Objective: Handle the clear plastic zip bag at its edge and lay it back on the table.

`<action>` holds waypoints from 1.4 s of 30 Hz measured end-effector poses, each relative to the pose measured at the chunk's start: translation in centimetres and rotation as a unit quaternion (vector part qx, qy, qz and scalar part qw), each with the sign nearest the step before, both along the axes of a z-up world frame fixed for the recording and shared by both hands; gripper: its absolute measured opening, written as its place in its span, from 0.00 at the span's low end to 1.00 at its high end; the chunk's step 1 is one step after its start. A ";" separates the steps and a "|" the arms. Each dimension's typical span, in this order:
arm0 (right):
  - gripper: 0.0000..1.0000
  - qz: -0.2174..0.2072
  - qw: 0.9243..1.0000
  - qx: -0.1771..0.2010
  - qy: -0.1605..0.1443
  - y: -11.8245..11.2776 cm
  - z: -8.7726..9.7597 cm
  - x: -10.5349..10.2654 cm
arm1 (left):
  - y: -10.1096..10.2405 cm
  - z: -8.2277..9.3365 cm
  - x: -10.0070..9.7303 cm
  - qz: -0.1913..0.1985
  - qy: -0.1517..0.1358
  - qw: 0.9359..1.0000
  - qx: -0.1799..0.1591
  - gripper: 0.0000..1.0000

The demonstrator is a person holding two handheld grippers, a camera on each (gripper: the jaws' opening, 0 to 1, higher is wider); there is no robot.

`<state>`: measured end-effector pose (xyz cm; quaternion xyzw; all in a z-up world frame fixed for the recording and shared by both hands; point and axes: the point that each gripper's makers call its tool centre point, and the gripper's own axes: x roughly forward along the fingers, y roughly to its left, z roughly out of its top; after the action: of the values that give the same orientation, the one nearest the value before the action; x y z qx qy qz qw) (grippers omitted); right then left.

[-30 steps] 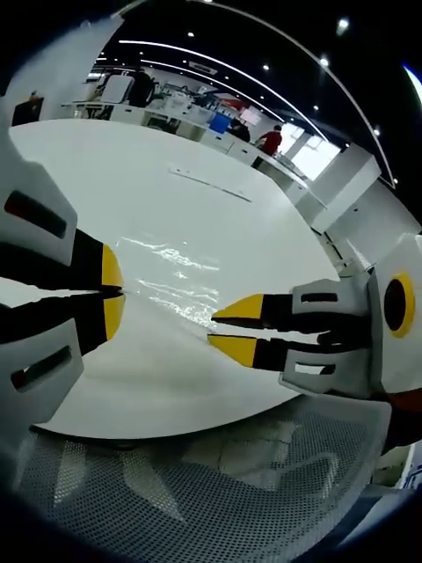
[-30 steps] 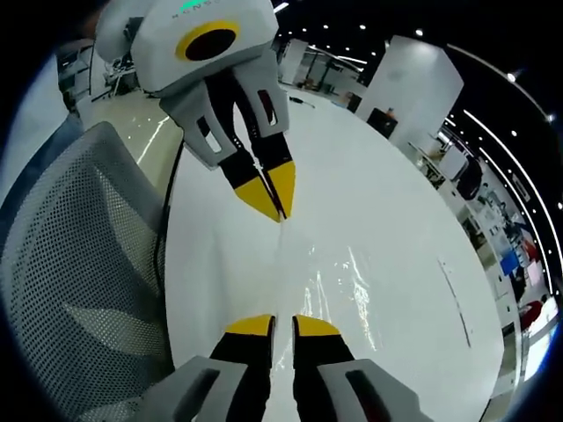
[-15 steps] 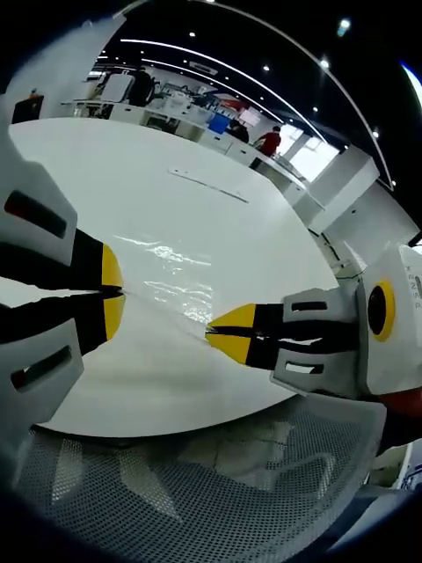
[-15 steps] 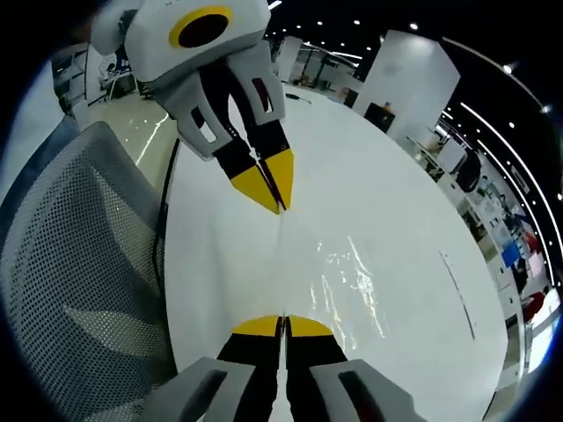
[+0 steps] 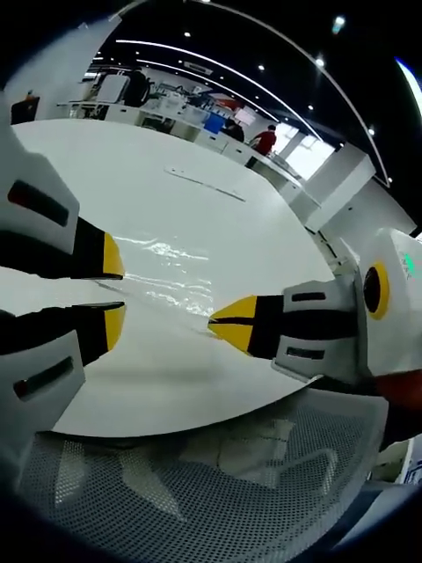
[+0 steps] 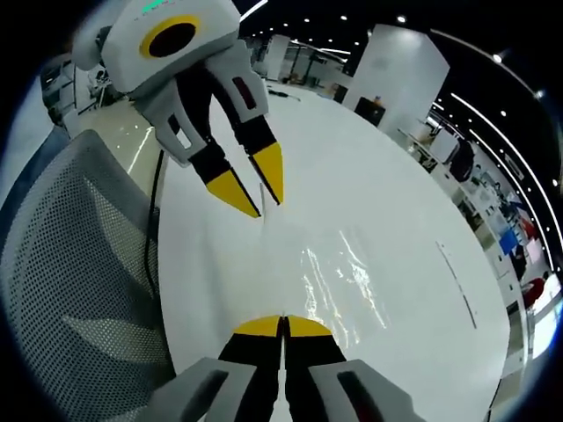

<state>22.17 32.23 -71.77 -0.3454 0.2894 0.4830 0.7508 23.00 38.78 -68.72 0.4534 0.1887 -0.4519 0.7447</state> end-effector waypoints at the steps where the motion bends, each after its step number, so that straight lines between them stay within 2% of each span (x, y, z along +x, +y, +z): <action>1: 0.00 -0.001 1.000 0.000 0.001 0.0 0.0 0.0 | -0.1 0.2 -0.1 -0.002 -0.001 1.000 -0.003 0.07; 10: 0.00 -0.007 1.000 0.001 0.000 -0.1 0.1 0.2 | -2.4 1.4 -1.1 -0.028 -0.007 0.999 -0.021 0.06; 21: 0.00 -0.011 1.000 0.001 -0.002 -0.2 0.4 0.3 | -5.0 0.7 -2.3 -0.065 -0.004 0.998 -0.011 0.05; 42: 0.00 -0.013 1.000 0.004 -0.011 0.0 1.2 0.3 | -5.2 -0.5 -1.5 -0.052 -0.012 0.999 0.008 0.00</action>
<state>22.43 32.19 -70.60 -0.3437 0.2840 0.4706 0.7614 21.53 33.60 -69.23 0.4742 0.1592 -0.4828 0.7188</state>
